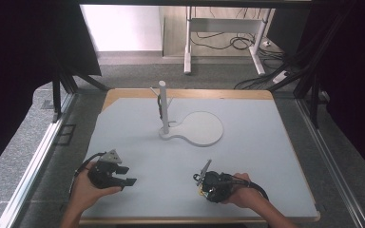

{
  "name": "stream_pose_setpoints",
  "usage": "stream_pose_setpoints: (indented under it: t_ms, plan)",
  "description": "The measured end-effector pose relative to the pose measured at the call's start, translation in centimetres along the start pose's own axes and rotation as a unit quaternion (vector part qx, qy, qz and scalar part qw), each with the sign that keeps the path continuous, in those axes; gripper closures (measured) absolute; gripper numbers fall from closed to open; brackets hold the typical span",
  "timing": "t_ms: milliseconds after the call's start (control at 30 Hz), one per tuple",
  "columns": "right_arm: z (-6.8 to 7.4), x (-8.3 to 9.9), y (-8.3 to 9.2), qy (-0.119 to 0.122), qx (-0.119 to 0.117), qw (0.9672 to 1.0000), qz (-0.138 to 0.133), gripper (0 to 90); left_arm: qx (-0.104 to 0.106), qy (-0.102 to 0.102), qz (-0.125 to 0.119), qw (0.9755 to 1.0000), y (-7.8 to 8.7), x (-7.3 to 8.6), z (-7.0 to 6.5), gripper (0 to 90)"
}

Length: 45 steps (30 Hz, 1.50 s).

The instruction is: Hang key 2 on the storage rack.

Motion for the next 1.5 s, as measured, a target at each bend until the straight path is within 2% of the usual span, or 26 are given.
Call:
stream_pose_setpoints:
  t_ms: [167,233,333,467,500,533,667,733,767,833,867,1033,1067,1300,1500]
  plan:
    - [-0.2,0.0,0.0,-0.002,-0.014,0.9999,-0.003,87.4,-0.001,-0.001,0.0,1.0,0.1,0.0,0.1,44.2]
    - [-0.3,0.0,0.1,-0.004,-0.031,0.9995,-0.008,87.5,-0.002,-0.002,0.0,1.0,0.1,0.0,0.1,44.2]
    - [-0.2,-0.2,1.0,-0.01,-0.056,0.9978,-0.034,87.5,-0.002,-0.002,0.0,1.0,0.1,0.1,0.1,44.1]
    - [-0.4,-0.3,2.4,-0.012,-0.084,0.994,-0.07,87.6,-0.001,0.0,-0.001,1.0,0.1,0.1,0.0,44.2]
    - [-0.4,-0.3,2.4,-0.012,-0.084,0.994,-0.07,87.6,-0.001,0.0,-0.001,1.0,0.1,0.1,0.0,44.2]
    - [-0.6,-0.3,3.0,-0.017,-0.096,0.9916,-0.085,87.6,-0.002,-0.001,0.0,1.0,0.1,0.1,0.0,44.2]
    - [-1.2,0.0,3.9,-0.029,-0.111,0.9873,-0.11,87.6,-0.003,-0.003,-0.001,1.0,0.2,0.1,0.1,44.2]
    - [-1.6,0.1,4.4,-0.035,-0.117,0.9849,-0.122,87.7,-0.003,-0.006,0.002,1.0,0.2,0.2,0.1,44.1]
    - [-1.6,0.1,4.4,-0.035,-0.117,0.9849,-0.122,87.7,-0.003,-0.006,0.002,1.0,0.2,0.2,0.1,44.1]
    - [-1.9,0.3,5.3,-0.041,-0.119,0.9819,-0.142,87.8,-0.003,-0.008,0.003,1.0,0.2,0.2,0.1,44.1]
    - [-2.0,0.3,5.6,-0.042,-0.121,0.9809,-0.147,87.8,-0.002,-0.002,-0.002,1.0,0.1,0.1,0.1,44.1]
    - [-2.5,0.4,6.8,-0.043,-0.129,0.9764,-0.168,88.1,0.0,-0.001,-0.001,1.0,0.1,0.1,0.0,44.1]
    - [-2.6,0.4,7.0,-0.046,-0.131,0.9756,-0.17,88.1,-0.003,-0.008,0.002,1.0,0.2,0.1,0.1,44.1]
    - [-3.6,0.4,7.9,-0.054,-0.134,0.9742,-0.173,88.2,0.0,-0.001,-0.004,1.0,0.2,0.1,0.1,44.1]
    - [-4.4,0.3,9.3,-0.057,-0.125,0.9783,-0.155,88.3,0.0,-0.003,-0.005,1.0,0.2,0.1,0.1,44.1]
Point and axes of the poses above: each handheld gripper's, and its own axes: y roughly backward along the jaws, x roughly out of its underside, z roughly to its left, the point moved 7 cm from there along -y, roughly forward along the jaws, and after that the axes turned 15 degrees about z, right-handed, at the moved point
